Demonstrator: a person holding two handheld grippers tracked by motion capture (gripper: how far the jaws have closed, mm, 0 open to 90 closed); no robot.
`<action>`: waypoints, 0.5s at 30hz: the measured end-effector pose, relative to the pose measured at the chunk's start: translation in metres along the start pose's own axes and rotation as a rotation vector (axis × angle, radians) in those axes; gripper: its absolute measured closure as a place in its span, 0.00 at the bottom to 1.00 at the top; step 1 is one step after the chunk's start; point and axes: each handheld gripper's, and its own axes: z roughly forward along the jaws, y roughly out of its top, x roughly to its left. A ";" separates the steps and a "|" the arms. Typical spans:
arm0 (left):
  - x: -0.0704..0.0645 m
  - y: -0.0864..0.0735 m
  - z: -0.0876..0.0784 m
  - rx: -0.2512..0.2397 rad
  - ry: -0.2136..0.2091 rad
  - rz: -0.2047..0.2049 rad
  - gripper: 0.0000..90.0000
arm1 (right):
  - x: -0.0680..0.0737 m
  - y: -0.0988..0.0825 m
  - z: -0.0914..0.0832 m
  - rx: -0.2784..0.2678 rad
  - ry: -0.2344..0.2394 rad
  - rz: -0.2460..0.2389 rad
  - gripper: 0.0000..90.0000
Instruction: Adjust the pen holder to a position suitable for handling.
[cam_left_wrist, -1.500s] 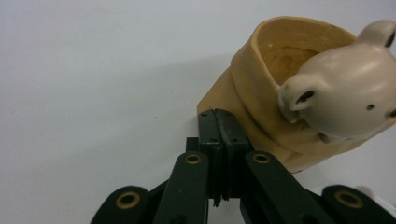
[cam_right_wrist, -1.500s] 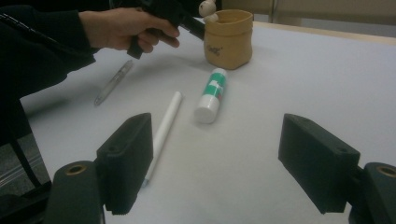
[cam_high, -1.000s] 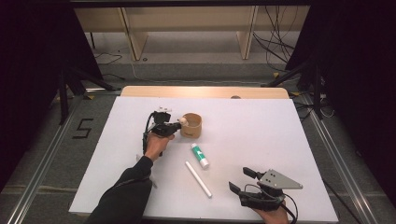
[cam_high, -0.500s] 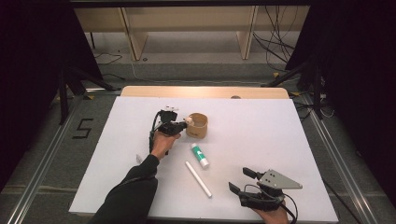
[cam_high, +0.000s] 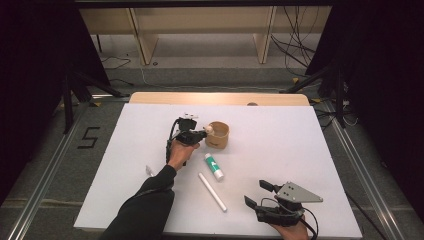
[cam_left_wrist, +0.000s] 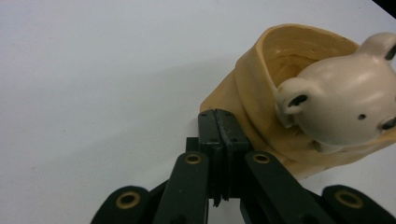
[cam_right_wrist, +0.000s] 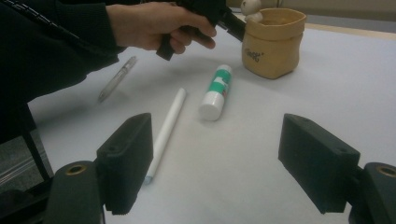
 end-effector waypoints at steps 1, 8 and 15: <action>-0.001 0.000 0.001 -0.003 0.000 0.003 0.99 | 0.000 0.000 0.000 0.000 0.000 0.000 0.30; 0.002 -0.002 -0.002 -0.014 -0.014 0.013 0.96 | 0.000 -0.001 0.000 -0.002 0.000 -0.002 0.30; 0.014 -0.004 -0.022 -0.011 -0.019 0.022 0.81 | 0.001 -0.001 0.000 0.002 -0.004 0.005 0.30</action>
